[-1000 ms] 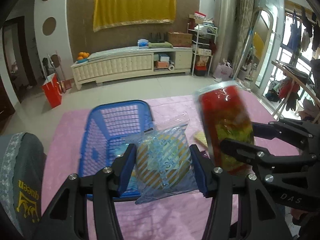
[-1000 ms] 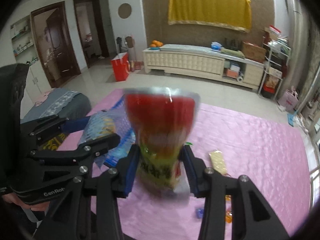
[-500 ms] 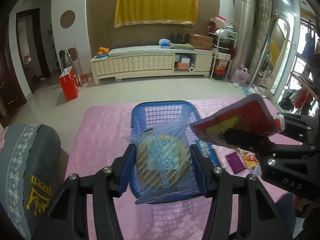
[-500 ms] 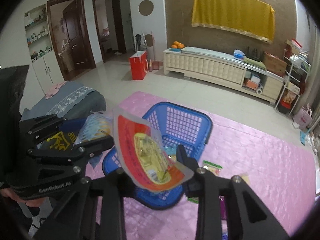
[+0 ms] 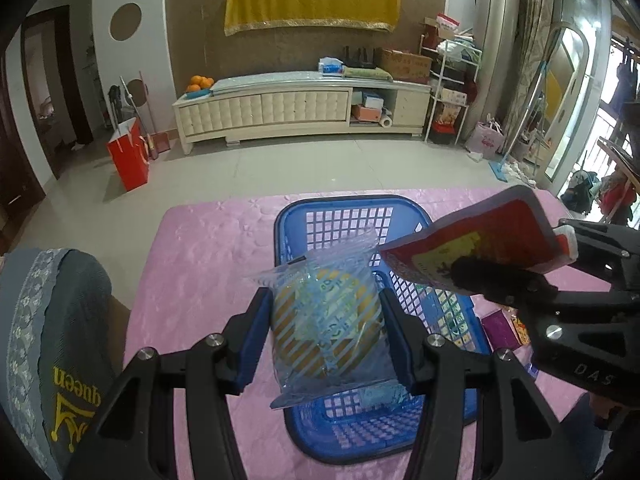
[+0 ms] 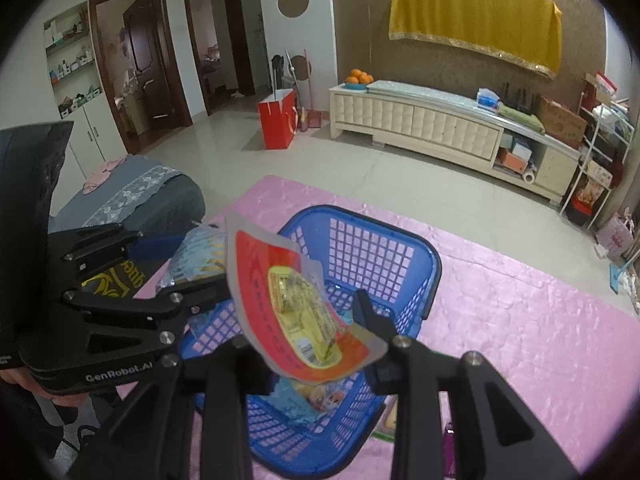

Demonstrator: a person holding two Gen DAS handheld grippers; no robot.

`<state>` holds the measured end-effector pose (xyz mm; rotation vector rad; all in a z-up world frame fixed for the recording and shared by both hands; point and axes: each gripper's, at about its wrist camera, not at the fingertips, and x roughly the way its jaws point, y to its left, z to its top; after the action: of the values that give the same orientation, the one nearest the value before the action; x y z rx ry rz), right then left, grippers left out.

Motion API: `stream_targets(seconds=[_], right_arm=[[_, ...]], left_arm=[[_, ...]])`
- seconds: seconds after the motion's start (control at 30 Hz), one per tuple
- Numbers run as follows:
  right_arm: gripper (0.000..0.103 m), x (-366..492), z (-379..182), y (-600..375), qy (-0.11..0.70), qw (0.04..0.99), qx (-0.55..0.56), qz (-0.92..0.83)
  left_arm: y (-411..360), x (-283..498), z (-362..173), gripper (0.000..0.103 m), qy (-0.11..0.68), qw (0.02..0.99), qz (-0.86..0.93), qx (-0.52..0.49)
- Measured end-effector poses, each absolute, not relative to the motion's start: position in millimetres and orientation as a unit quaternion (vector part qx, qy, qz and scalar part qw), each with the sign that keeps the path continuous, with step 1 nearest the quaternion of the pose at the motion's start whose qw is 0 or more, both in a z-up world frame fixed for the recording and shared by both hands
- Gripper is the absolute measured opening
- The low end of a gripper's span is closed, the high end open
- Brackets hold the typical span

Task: Organize snacks
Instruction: 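Carry both bags over the blue basket and open both grippers to drop them, then withdraw both open grippers from the basket back toward the remaining snacks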

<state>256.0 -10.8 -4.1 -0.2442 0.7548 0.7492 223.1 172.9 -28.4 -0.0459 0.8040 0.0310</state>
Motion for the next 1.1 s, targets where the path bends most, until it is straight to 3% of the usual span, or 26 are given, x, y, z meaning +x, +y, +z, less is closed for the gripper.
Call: stream_targets(seconds=[0.6, 0.67, 0.73, 0.83, 0.97, 1.1], right_arm=[[0.037, 306, -45, 4, 0.388, 0.848, -0.122, 0.340], [0.044, 307, -49, 5, 0.391, 0.847, -0.121, 0.339], [0.060, 310, -50, 4, 0.391, 0.850, -0.126, 0.331], [0.076, 308, -49, -2, 0.382, 0.859, -0.121, 0.320], [0.081, 306, -42, -9, 0.378, 0.864, -0.112, 0.313], [0.082, 302, -32, -13, 0.376, 0.868, -0.108, 0.307]], left_arm=[[193, 298, -72, 0.052, 0.438, 0.897, 0.012, -0.056], [196, 302, -75, 0.052, 0.439, 0.896, 0.011, -0.062], [197, 303, -75, 0.054, 0.433, 0.899, 0.011, -0.061], [197, 303, -71, 0.069, 0.420, 0.905, 0.012, -0.058], [197, 299, -66, 0.076, 0.412, 0.909, 0.007, -0.063], [192, 292, -58, 0.076, 0.409, 0.911, 0.005, -0.053]])
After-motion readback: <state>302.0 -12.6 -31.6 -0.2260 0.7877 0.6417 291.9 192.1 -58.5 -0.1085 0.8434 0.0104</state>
